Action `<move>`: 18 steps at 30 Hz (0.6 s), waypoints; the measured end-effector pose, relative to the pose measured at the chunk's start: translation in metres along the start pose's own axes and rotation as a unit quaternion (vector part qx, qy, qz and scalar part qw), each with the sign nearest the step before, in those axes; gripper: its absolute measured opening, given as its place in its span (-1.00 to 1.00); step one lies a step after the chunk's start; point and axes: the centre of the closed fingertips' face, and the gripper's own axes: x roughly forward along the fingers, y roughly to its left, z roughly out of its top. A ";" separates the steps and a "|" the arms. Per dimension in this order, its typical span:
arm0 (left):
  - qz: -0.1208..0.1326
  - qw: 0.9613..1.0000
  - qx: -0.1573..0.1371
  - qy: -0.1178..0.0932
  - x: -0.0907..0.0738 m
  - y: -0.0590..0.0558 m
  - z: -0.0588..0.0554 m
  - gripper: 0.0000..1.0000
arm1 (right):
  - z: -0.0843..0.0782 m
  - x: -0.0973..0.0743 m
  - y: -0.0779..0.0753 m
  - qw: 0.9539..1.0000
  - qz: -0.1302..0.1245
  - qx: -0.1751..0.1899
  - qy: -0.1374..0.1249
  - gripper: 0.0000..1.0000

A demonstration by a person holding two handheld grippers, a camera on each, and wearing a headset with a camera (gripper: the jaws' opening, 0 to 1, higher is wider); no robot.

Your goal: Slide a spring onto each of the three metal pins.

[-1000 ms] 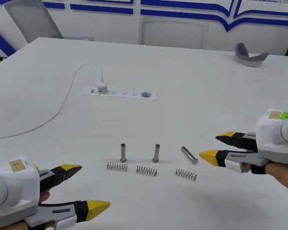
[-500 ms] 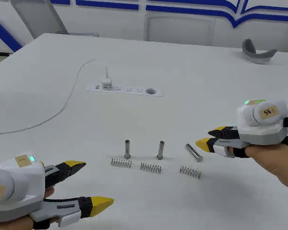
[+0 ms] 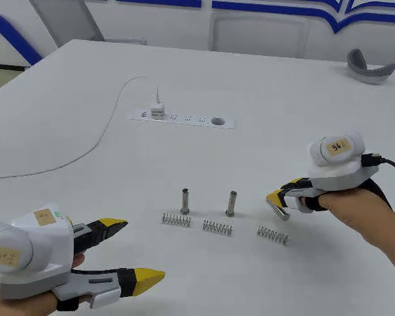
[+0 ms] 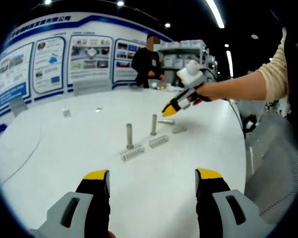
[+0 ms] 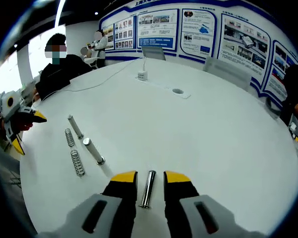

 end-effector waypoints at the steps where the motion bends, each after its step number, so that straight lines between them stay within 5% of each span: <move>1: 0.000 1.000 0.000 0.001 0.000 0.001 -0.001 0.42 | 0.000 0.001 0.001 1.000 0.000 0.000 0.001 -0.57; 18: 0.000 1.000 -0.005 0.008 -0.001 0.006 -0.009 0.41 | -0.006 0.024 -0.002 0.999 -0.010 0.015 0.041 -0.67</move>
